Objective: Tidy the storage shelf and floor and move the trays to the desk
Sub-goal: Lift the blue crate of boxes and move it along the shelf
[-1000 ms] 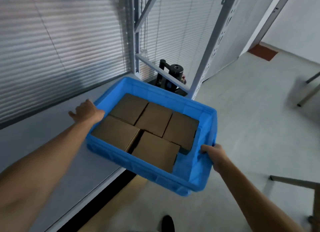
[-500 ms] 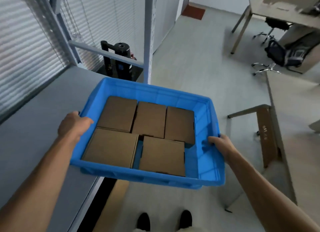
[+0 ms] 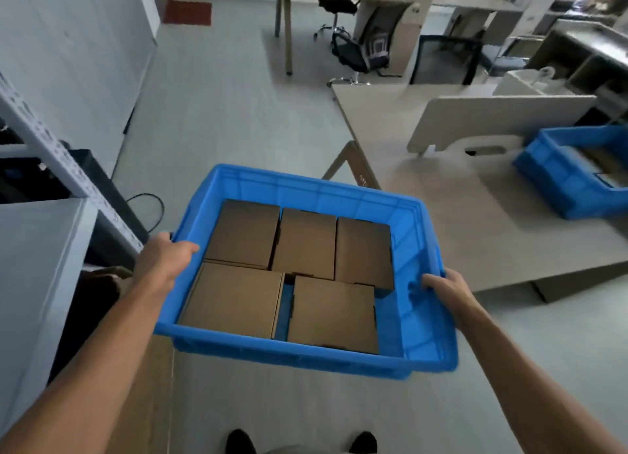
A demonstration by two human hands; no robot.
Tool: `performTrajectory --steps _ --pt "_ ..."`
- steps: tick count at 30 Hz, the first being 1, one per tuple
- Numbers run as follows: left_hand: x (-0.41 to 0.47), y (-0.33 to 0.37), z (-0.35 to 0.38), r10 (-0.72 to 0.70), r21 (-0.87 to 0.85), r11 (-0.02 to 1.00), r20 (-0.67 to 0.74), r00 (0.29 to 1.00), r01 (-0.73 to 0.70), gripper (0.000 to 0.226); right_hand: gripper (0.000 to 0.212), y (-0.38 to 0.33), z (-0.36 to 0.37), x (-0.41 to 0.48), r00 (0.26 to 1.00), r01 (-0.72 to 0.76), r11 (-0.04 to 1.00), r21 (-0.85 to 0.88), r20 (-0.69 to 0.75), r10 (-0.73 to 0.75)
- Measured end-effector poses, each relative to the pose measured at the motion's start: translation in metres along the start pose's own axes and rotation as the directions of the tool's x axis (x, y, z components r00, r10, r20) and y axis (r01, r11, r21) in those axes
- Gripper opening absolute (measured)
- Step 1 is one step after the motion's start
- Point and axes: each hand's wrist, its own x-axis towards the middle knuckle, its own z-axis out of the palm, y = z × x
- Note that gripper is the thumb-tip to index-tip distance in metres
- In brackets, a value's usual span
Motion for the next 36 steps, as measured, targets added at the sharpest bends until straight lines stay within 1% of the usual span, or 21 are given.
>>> performTrajectory --steps 3,6,9,15,18,21,27,29,32,36 --pt "-0.034 0.049 0.072 0.061 0.017 0.998 0.051 0.997 -0.062 0.025 0.021 0.039 -0.076 0.015 0.996 -0.025 0.999 0.048 -0.087 0.029" --pt "-0.07 0.096 0.146 0.085 0.033 0.995 0.103 0.991 -0.089 0.021 0.022 0.072 -0.152 0.035 0.987 -0.061 0.995 0.08 -0.142 0.072" --pt "-0.099 0.133 0.212 0.084 0.012 0.996 0.147 0.985 -0.087 0.025 0.029 0.096 -0.219 0.055 0.98 -0.096 0.991 0.088 -0.165 0.11" --pt "-0.125 0.193 0.312 0.061 -0.019 0.998 0.217 0.974 -0.058 0.028 0.03 0.115 -0.317 0.115 0.97 -0.137 0.985 0.103 -0.187 0.154" --pt "-0.121 0.22 0.354 0.051 -0.046 0.998 0.23 0.972 -0.042 0.031 0.036 0.122 -0.348 0.161 0.969 -0.151 0.984 0.093 -0.182 0.166" --pt "-0.109 0.25 0.393 0.053 -0.058 0.997 0.223 0.973 -0.041 0.03 0.029 0.116 -0.37 0.202 0.963 -0.16 0.984 0.082 -0.205 0.173" --pt "-0.078 0.318 0.462 -0.016 -0.098 0.994 0.228 0.974 0.039 0.029 0.024 0.084 -0.412 0.291 0.952 -0.205 0.979 0.022 -0.226 0.204" --pt "-0.074 0.337 0.481 -0.036 -0.111 0.992 0.209 0.977 0.061 0.033 0.022 0.069 -0.428 0.326 0.955 -0.209 0.978 -0.007 -0.215 0.203" --pt "-0.072 0.353 0.509 -0.078 -0.117 0.988 0.158 0.984 0.097 0.032 0.024 0.048 -0.446 0.38 0.959 -0.187 0.982 -0.039 -0.225 0.174" --pt "-0.076 0.369 0.544 -0.141 -0.149 0.977 0.093 0.986 0.154 0.034 0.018 0.021 -0.464 0.448 0.968 -0.143 0.985 -0.095 -0.219 0.12"
